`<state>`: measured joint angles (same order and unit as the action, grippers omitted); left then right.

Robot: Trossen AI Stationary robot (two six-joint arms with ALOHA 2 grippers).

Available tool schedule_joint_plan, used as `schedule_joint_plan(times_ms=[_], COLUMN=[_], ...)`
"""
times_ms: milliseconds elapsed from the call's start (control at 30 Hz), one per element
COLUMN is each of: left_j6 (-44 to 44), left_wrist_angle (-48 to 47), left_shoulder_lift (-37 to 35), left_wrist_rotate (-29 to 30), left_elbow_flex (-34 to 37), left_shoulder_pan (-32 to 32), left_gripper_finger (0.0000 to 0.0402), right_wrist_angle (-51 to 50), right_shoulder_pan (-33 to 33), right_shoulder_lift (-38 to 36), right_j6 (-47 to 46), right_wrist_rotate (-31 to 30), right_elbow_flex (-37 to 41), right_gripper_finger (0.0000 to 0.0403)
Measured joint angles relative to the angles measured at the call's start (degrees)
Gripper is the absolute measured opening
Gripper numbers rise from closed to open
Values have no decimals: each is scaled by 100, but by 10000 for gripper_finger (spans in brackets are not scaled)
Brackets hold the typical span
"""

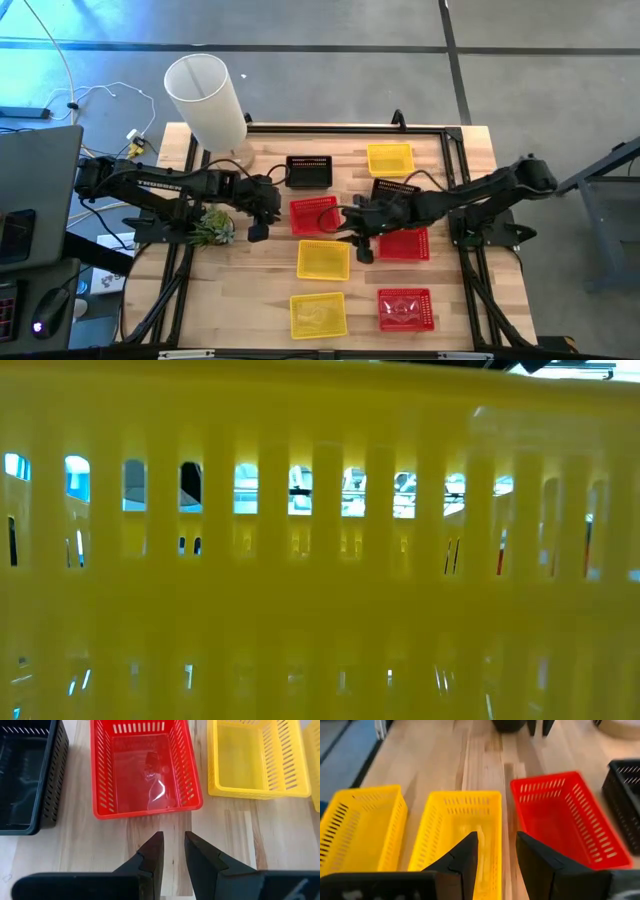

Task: Stack baskets by color
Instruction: Stack the middle yellow bin on top of the top yellow bin

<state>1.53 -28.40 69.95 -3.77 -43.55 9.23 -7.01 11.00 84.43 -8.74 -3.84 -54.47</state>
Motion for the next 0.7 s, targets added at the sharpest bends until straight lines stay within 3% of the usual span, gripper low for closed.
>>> schedule_joint_plan(times_ms=[700], left_j6=[134], left_wrist_angle=[4], left_shoulder_lift=[0], left_wrist_rotate=[-2], left_elbow_flex=[0], left_shoulder_pan=[-1], left_gripper_finger=[64], right_wrist_angle=[-154], right_shoulder_pan=[0], right_shoulder_lift=[1146], right_j6=[-327], right_wrist_rotate=[212], right_elbow_flex=[-148], right_gripper_finger=[122])
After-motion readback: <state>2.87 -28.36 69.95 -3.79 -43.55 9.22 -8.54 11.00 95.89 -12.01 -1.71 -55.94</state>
